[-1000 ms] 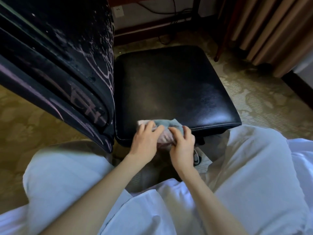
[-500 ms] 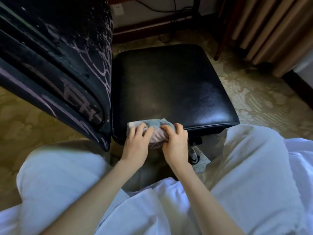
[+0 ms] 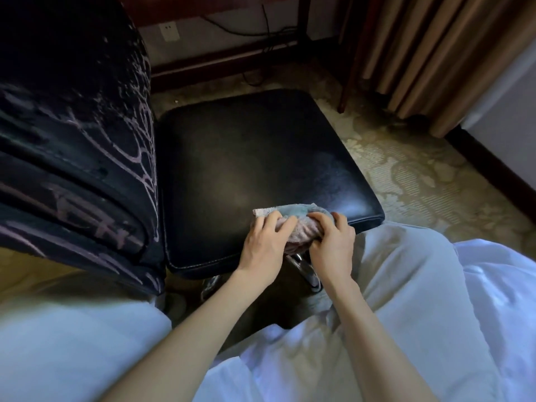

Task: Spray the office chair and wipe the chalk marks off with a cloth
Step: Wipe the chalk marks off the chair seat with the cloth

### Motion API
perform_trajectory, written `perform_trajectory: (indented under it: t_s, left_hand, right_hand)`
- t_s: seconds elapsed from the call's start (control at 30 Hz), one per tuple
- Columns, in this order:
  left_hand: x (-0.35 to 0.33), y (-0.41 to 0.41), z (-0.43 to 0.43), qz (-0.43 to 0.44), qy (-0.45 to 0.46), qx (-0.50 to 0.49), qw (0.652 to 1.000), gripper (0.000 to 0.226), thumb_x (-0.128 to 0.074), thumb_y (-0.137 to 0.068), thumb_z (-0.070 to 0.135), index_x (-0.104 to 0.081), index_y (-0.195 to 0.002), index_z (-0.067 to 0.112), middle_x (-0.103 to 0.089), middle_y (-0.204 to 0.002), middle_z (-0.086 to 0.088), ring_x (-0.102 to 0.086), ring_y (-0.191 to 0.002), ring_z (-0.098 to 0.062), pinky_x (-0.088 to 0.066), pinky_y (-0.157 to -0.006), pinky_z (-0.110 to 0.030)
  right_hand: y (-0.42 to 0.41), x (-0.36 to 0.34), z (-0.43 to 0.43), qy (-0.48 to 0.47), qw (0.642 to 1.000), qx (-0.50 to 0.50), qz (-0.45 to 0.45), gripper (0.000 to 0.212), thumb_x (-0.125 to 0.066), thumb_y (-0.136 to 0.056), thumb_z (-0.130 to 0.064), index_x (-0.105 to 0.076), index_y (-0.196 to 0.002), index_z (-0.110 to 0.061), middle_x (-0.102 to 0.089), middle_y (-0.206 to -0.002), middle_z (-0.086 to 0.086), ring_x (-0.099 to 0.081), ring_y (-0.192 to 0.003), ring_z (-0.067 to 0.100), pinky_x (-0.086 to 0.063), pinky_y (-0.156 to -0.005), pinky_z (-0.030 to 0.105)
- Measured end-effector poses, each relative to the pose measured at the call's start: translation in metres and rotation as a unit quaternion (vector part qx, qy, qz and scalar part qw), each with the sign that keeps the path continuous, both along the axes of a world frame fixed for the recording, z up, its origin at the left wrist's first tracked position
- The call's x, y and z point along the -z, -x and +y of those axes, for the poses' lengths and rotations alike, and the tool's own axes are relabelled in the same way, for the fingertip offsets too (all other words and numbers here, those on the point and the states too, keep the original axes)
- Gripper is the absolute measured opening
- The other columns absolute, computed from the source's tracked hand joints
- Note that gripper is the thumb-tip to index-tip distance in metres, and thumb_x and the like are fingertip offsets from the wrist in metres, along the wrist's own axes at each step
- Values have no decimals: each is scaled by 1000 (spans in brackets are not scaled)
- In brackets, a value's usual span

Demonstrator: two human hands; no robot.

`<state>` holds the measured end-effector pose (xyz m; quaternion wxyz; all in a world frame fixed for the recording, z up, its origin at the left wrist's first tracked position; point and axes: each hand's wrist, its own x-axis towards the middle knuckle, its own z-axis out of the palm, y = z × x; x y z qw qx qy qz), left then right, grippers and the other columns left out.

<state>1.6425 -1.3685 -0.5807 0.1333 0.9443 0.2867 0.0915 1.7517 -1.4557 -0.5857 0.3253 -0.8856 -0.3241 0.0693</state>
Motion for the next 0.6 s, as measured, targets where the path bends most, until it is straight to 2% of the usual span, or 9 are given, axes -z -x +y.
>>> perform_trajectory:
  t_s: [0.13, 0.23, 0.37, 0.47, 0.6]
  left_hand:
    - [-1, 32, 7, 13, -7, -21, 1000, 61, -66, -79, 1, -49, -136, 17, -46, -136, -12, -45, -119, -32, -51, -85, -40]
    - [-1, 60, 16, 10, -18, -32, 999, 59, -71, -72, -2, -57, -127, 12, -55, -125, -15, -54, -110, -34, -55, -74, -40]
    - [-3, 96, 30, 10, -32, -42, 999, 55, -67, -70, -6, -59, -121, 11, -58, -118, -13, -56, -104, -34, -57, -66, -42]
    - [-5, 117, 37, 13, -31, -60, 998, 60, -70, -65, -8, -58, -119, 14, -58, -115, -9, -56, -102, -33, -57, -61, -42]
    - [-5, 132, 44, -2, -42, -84, 996, 64, -69, -63, -12, -53, -117, 19, -57, -111, -5, -54, -102, -29, -56, -61, -40]
  right_hand:
    - [23, -2, 6, 7, 998, -66, -14, 47, -55, -82, 1, -60, -125, -19, -46, -134, 9, -40, -114, 31, -38, -94, 33]
    - [44, 2, 12, 8, 993, -114, -22, 49, -57, -78, 2, -61, -123, -16, -49, -131, 14, -44, -110, 34, -46, -89, 42]
    - [68, 2, 21, 31, 982, -184, -32, 53, -61, -78, -1, -57, -128, -17, -46, -136, 14, -42, -116, 34, -49, -86, 42]
    - [81, 1, 28, 30, 972, -231, -37, 56, -64, -75, -2, -56, -127, -20, -46, -134, 13, -42, -116, 35, -52, -77, 41]
    - [89, 4, 33, 7, 963, -267, -35, 53, -62, -80, -8, -54, -131, -21, -45, -136, 14, -39, -120, 33, -50, -84, 40]
